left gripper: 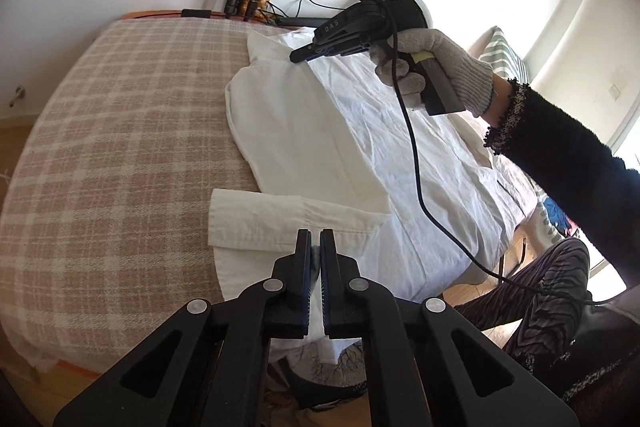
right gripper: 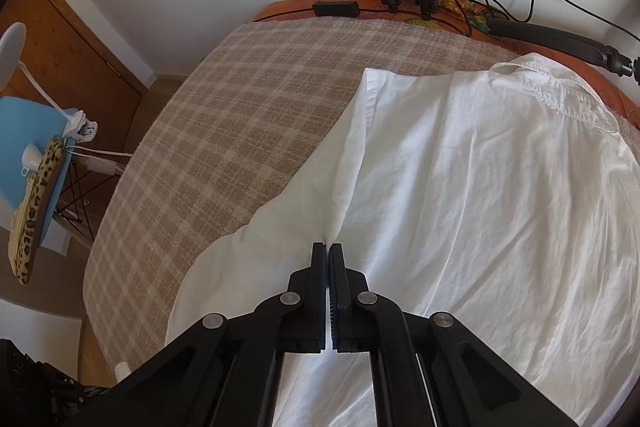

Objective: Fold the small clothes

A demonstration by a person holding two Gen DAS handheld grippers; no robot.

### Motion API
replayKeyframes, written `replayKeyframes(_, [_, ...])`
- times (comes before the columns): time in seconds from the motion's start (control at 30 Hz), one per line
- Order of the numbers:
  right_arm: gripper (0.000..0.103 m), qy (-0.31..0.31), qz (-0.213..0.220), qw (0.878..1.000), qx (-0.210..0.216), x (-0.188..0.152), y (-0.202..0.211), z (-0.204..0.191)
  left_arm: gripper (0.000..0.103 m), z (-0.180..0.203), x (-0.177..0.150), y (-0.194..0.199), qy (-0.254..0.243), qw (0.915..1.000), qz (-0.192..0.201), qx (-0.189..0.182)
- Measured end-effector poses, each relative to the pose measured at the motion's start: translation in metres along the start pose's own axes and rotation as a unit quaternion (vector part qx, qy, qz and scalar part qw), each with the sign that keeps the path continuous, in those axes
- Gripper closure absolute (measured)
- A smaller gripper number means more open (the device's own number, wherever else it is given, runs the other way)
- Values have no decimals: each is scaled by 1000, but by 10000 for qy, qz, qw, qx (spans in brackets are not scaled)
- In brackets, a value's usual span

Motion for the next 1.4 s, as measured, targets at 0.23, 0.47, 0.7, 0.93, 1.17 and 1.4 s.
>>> replayKeyframes(0.23, [103, -192, 173, 9994, -213, 2, 13, 17, 62, -22, 6, -4, 183, 9971, 2, 735])
replayKeyframes(0.47, [103, -278, 197, 9991, -238, 0, 6, 23, 45, -58, -1, -37, 879, 9917, -512, 790])
replayKeyframes(0.7, [103, -260, 221, 9994, -87, -1, 3, 18, 99, -40, 0, -38, 700, 9966, -285, 328])
replayKeyframes(0.93, [103, -194, 296, 9993, -122, 0, 10, 15, 99, 47, -15, -9, -579, 9982, -93, -125])
replayKeyframes(1.17, [103, -237, 270, 9987, -374, -4, 5, 21, 96, 90, -37, -19, -1400, 9874, -699, -249])
replayKeyframes(1.4, [92, -153, 68, 9961, -866, -9, 2, 30, 92, 75, -49, -4, -1015, 9923, -688, -147])
Point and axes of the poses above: each gripper's, at about its wrist camera, not at the fingertips, and y roughly against the way its jaws point, z to its right, x to its top, the point moved 2 cm from there along -y, roughly the way its jaws point, and after that the axes turned 2 degrees about y, right-handed, at the moved point
